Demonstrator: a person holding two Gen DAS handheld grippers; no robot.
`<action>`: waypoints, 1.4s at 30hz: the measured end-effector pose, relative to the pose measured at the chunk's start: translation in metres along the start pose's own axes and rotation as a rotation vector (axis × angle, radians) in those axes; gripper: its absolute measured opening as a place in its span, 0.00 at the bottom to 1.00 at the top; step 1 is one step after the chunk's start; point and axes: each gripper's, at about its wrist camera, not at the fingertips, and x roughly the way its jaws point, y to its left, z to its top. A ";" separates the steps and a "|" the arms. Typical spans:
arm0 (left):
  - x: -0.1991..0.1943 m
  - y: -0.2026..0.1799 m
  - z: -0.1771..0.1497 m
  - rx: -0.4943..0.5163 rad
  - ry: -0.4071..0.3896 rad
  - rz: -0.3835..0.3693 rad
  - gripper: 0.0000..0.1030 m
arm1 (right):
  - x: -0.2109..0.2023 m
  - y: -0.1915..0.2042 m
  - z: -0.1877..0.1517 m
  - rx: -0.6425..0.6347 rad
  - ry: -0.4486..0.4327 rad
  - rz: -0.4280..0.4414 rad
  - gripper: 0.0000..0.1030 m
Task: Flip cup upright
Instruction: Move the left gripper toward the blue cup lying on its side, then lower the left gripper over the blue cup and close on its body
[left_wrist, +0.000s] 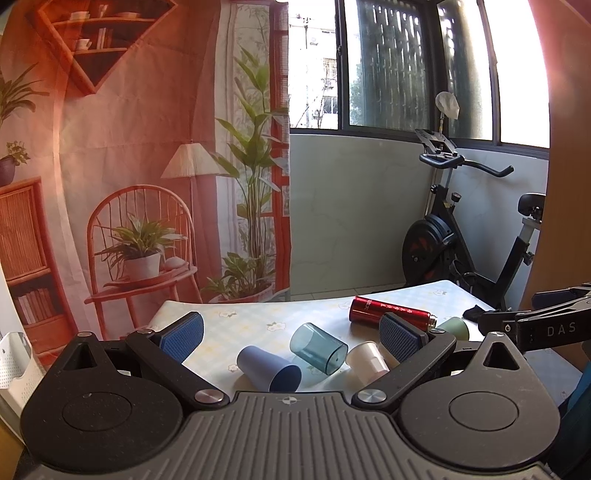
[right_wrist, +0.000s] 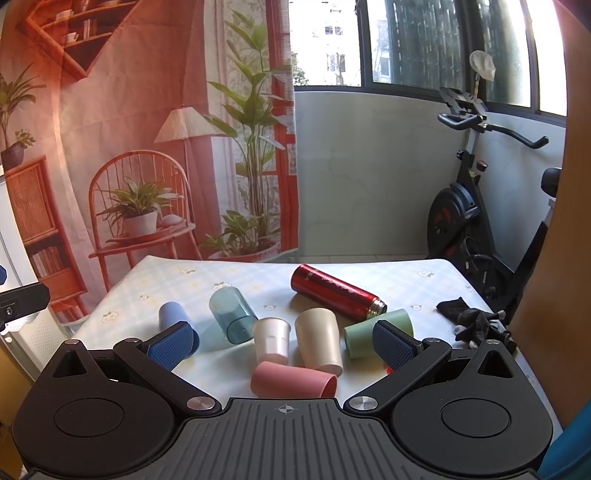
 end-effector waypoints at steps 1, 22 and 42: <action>0.001 0.000 0.000 -0.003 0.001 0.000 0.99 | 0.000 0.000 0.000 0.001 0.001 0.000 1.00; 0.084 0.037 0.008 -0.019 0.180 0.048 0.98 | 0.085 -0.038 0.009 0.090 -0.004 -0.027 1.00; 0.253 0.071 -0.037 -0.418 0.524 -0.038 0.79 | 0.174 -0.057 0.011 0.114 0.108 -0.018 1.00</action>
